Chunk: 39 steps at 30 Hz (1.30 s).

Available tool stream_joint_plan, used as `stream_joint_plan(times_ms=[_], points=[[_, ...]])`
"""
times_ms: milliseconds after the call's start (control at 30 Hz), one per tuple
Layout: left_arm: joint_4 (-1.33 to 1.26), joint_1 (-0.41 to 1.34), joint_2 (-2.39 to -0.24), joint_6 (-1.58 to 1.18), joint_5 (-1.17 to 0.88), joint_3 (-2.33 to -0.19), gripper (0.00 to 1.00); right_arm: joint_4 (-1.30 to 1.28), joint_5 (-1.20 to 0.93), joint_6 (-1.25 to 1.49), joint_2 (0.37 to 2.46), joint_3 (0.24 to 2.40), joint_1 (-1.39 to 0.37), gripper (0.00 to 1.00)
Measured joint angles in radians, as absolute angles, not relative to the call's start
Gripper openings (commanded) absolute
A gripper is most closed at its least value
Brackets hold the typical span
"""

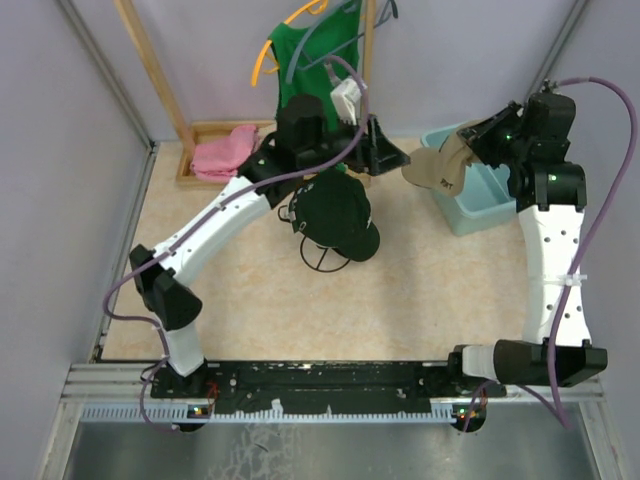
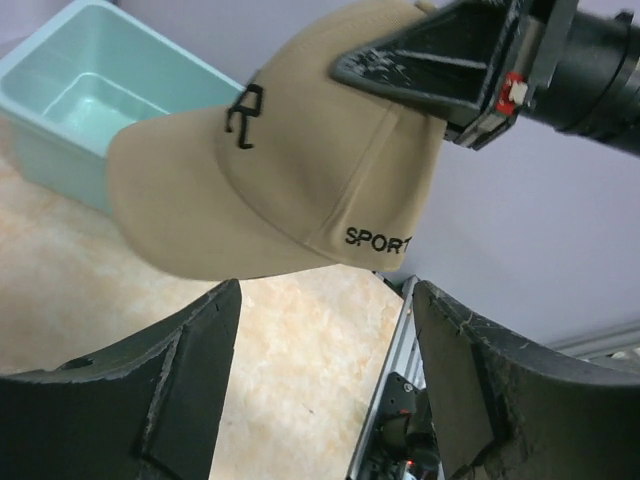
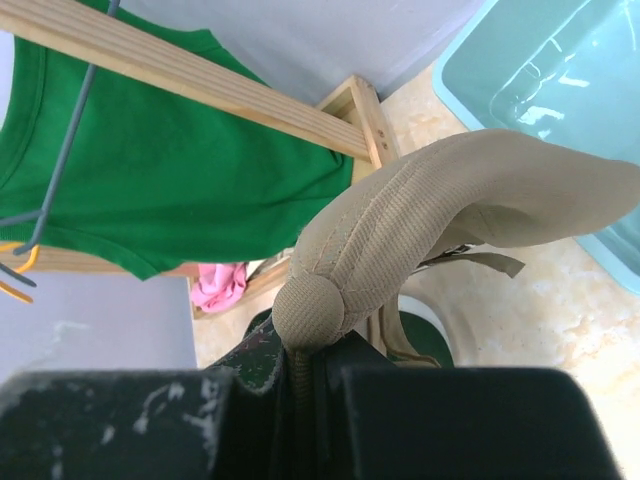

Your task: Stack the hats

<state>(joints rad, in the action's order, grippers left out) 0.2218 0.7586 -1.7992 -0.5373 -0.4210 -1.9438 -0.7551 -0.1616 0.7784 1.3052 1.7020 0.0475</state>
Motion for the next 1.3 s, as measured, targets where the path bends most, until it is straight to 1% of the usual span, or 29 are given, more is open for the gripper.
stream_joint_plan(times_ms=[67,100,300,367,467,500,667,800,900,1033,1300], points=[[0.216,0.804,-1.839,-0.491,-0.392,-1.976,0.84,-0.757,-0.152,0.797,1.306,1.704,0.045,0.00],[0.212,0.824,-1.849,-0.468,-0.383,-1.978,0.85,-0.765,-0.146,0.807,1.310,1.713,0.042,0.00],[0.183,0.887,-1.866,-0.364,-0.334,-1.982,0.85,-0.773,-0.156,0.847,1.332,1.750,0.035,0.00],[0.178,0.900,-1.865,-0.323,-0.310,-1.982,0.87,-0.773,-0.174,0.862,1.338,1.750,0.035,0.00],[0.147,0.904,-1.841,-0.294,-0.276,-1.922,0.89,-0.765,-0.213,0.884,1.347,1.750,0.035,0.00],[0.123,0.899,-1.819,-0.307,-0.274,-1.869,0.89,-0.746,-0.231,0.895,1.348,1.742,0.038,0.00],[-0.029,0.808,-1.698,-0.542,-0.344,-1.583,0.89,-0.574,-0.349,0.965,1.302,1.623,0.074,0.00],[-0.176,0.686,-1.658,-0.776,-0.376,-1.473,0.89,-0.492,-0.418,0.983,1.285,1.594,0.089,0.00],[-0.293,0.623,-1.650,-0.942,-0.406,-1.444,0.89,-0.392,-0.482,0.998,1.268,1.571,0.090,0.00],[-0.417,0.584,-1.651,-1.111,-0.485,-1.444,0.89,-0.272,-0.577,1.011,1.260,1.564,0.090,0.00],[-0.549,0.526,-1.698,-1.306,-0.622,-1.444,0.90,-0.096,-0.749,1.055,1.262,1.565,0.095,0.00]])
